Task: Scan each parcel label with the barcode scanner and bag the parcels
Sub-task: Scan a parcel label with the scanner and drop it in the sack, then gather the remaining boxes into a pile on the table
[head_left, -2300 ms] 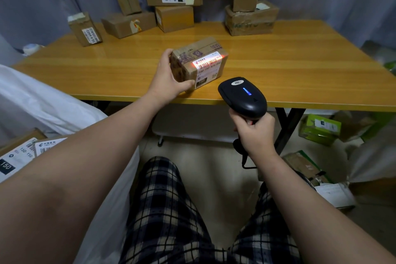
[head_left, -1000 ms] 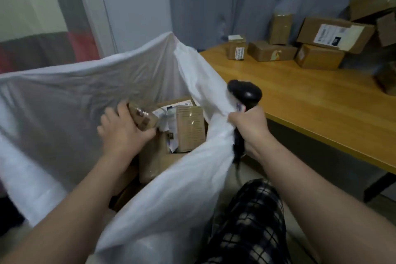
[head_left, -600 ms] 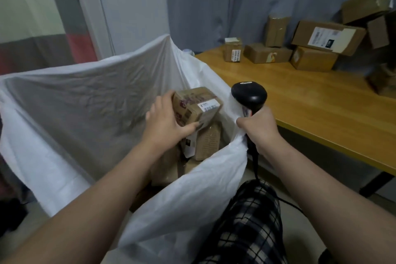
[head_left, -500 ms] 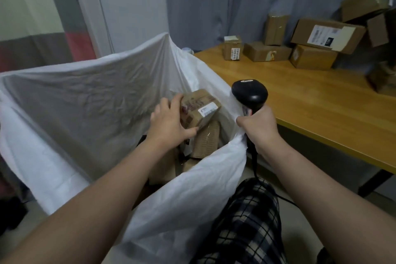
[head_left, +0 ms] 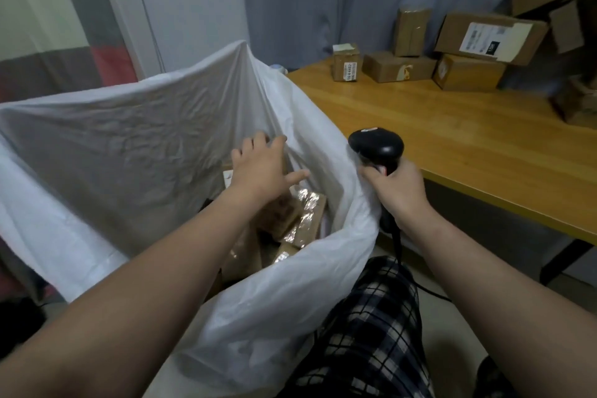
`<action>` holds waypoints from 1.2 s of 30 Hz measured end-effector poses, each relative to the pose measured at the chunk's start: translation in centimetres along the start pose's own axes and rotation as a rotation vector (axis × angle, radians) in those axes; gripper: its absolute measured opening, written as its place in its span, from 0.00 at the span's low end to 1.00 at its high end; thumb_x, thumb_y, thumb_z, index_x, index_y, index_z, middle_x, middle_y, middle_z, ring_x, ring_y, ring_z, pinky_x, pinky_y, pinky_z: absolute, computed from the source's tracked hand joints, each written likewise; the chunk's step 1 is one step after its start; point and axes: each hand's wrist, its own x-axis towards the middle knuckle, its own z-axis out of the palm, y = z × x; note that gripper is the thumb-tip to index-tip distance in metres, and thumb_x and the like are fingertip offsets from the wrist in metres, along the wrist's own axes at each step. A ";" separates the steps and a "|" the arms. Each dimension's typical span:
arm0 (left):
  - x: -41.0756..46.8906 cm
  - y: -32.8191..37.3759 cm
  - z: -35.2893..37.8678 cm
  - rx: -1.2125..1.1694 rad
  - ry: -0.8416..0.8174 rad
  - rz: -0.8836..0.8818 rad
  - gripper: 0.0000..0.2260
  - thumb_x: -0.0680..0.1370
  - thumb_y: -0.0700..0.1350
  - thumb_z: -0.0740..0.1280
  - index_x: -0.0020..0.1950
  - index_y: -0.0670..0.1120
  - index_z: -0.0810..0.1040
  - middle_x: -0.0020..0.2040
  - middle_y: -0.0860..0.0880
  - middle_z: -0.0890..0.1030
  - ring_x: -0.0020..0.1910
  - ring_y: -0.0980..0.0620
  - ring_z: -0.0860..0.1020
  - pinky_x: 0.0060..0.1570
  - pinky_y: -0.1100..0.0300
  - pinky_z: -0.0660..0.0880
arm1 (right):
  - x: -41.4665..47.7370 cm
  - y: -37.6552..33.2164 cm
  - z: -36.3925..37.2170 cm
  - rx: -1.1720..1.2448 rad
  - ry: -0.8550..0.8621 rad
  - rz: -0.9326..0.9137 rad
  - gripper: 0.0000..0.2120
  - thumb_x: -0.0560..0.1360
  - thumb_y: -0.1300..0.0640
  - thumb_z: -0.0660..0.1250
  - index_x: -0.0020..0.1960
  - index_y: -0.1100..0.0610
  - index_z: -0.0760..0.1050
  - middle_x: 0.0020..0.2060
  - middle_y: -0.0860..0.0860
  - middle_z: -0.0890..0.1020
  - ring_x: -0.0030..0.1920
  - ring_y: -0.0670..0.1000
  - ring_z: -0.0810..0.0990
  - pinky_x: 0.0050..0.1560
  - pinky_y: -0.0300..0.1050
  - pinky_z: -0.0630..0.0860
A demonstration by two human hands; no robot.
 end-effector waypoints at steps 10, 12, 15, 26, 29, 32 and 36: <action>2.9 10.8 -1.7 -0.122 0.111 0.255 0.29 0.78 0.64 0.58 0.73 0.50 0.65 0.67 0.44 0.68 0.67 0.43 0.66 0.64 0.47 0.64 | 1.4 -0.1 -8.7 0.087 0.161 0.020 0.06 0.75 0.54 0.71 0.44 0.55 0.75 0.35 0.52 0.77 0.35 0.51 0.78 0.37 0.44 0.76; 3.6 13.9 -1.4 -0.133 0.092 0.311 0.29 0.78 0.64 0.58 0.73 0.50 0.65 0.67 0.44 0.68 0.66 0.43 0.66 0.62 0.48 0.63 | 2.4 0.3 -11.5 0.098 0.179 0.087 0.07 0.74 0.52 0.71 0.44 0.54 0.75 0.36 0.51 0.77 0.39 0.53 0.78 0.41 0.46 0.77; 4.9 19.1 -0.3 -0.125 0.041 0.408 0.29 0.78 0.65 0.57 0.73 0.50 0.64 0.67 0.44 0.69 0.66 0.43 0.66 0.62 0.49 0.64 | 4.1 1.1 -16.2 0.161 0.188 0.246 0.09 0.74 0.51 0.73 0.44 0.53 0.74 0.39 0.55 0.78 0.36 0.55 0.79 0.40 0.49 0.80; 15.2 40.2 7.7 -0.136 -0.216 0.640 0.27 0.79 0.63 0.58 0.73 0.49 0.64 0.68 0.43 0.68 0.68 0.42 0.65 0.64 0.48 0.62 | 16.0 10.1 -31.8 0.227 0.302 0.605 0.27 0.71 0.51 0.75 0.62 0.66 0.70 0.38 0.59 0.80 0.25 0.52 0.79 0.26 0.42 0.77; 17.3 44.6 8.4 -0.136 -0.248 0.675 0.26 0.79 0.61 0.60 0.72 0.48 0.67 0.66 0.43 0.70 0.65 0.42 0.68 0.61 0.48 0.64 | 18.6 11.8 -34.1 0.098 0.350 0.619 0.33 0.69 0.49 0.77 0.65 0.63 0.67 0.46 0.57 0.78 0.33 0.51 0.80 0.29 0.43 0.76; 18.0 47.1 7.7 -0.075 -0.318 0.717 0.26 0.79 0.61 0.58 0.72 0.47 0.67 0.65 0.43 0.70 0.64 0.41 0.69 0.61 0.47 0.65 | 19.3 12.2 -35.7 -0.193 0.286 0.584 0.41 0.69 0.46 0.77 0.73 0.56 0.59 0.58 0.53 0.75 0.55 0.55 0.78 0.48 0.46 0.74; 17.2 48.4 5.3 0.040 -0.505 0.697 0.28 0.80 0.62 0.55 0.74 0.47 0.64 0.70 0.42 0.67 0.69 0.41 0.65 0.66 0.46 0.63 | 19.2 11.2 -36.5 -0.387 0.131 0.706 0.50 0.69 0.41 0.75 0.78 0.48 0.46 0.66 0.56 0.73 0.60 0.60 0.76 0.55 0.57 0.78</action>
